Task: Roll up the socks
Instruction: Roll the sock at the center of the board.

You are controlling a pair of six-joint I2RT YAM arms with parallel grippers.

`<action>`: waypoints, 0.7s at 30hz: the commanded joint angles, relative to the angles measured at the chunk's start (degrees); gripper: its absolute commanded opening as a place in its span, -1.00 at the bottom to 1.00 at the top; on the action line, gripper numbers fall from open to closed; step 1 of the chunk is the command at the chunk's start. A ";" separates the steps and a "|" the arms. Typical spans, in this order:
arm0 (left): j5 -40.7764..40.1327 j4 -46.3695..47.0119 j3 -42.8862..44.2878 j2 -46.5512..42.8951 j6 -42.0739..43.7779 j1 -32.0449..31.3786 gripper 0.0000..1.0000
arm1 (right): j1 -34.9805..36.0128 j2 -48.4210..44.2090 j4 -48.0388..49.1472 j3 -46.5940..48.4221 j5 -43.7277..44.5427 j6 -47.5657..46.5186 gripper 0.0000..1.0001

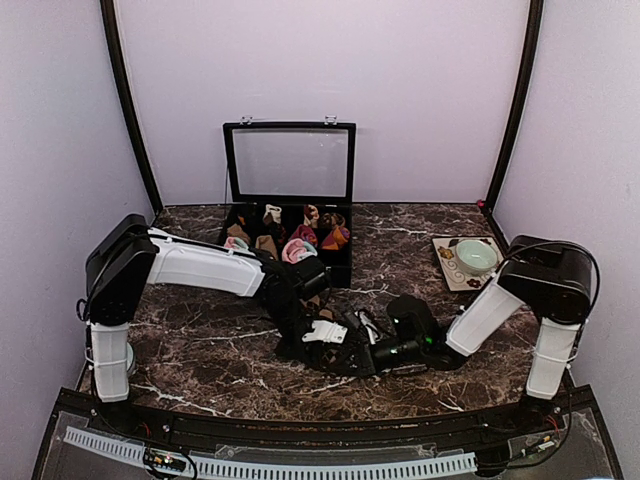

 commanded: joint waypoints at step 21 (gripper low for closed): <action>15.88 -29.77 19.65 22.32 -2.99 6.09 -1.00 | 12.29 -38.56 6.68 -26.48 48.60 -17.43 0.99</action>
